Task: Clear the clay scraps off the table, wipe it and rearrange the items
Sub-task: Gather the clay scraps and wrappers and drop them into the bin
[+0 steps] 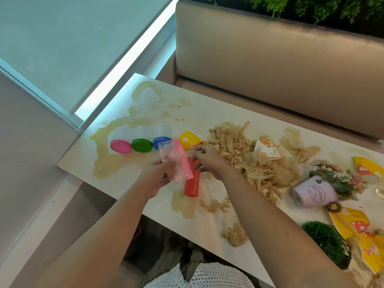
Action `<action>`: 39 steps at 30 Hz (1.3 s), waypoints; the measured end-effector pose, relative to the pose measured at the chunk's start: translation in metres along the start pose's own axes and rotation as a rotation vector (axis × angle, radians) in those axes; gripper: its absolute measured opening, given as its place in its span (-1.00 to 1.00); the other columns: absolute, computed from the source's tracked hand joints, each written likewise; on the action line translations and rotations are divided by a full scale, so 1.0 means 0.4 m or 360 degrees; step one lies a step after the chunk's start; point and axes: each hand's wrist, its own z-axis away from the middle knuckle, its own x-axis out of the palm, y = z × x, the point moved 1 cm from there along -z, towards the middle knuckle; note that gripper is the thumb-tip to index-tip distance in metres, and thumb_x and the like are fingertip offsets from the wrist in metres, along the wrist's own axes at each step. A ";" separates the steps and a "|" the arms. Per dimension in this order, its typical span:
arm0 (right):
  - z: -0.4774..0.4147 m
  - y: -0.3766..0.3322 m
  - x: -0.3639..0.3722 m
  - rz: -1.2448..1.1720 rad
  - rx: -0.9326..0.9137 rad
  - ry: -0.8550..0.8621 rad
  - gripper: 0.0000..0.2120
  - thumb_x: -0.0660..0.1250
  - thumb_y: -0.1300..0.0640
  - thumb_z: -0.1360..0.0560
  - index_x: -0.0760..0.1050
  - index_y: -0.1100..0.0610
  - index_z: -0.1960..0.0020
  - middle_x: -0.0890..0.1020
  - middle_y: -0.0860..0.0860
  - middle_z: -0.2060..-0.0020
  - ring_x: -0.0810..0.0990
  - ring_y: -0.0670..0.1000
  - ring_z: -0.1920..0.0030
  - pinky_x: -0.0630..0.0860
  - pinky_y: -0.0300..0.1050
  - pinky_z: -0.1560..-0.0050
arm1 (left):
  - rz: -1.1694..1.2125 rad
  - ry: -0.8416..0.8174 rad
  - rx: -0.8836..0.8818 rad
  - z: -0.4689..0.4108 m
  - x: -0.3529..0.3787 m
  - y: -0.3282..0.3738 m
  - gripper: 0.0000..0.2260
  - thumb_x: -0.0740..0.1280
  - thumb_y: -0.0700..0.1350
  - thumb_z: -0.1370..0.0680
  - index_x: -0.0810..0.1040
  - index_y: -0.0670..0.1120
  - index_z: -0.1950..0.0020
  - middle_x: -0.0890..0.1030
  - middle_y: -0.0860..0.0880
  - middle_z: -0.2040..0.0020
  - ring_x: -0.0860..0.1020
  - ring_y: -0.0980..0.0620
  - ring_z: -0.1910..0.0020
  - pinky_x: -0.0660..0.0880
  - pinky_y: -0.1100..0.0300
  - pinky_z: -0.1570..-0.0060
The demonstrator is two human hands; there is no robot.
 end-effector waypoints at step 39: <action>0.092 -0.008 -0.027 0.0443 -0.0664 0.0744 -0.88 0.29 0.14 -0.64 0.60 0.05 -0.09 0.65 -0.01 0.05 0.62 -0.05 0.11 0.50 -0.24 0.18 | 0.0770 0.0362 0.0221 0.118 -0.103 -0.113 -0.74 0.44 -0.13 -0.59 0.54 0.00 -0.26 0.67 -0.06 -0.21 0.66 0.03 -0.03 0.57 0.15 0.21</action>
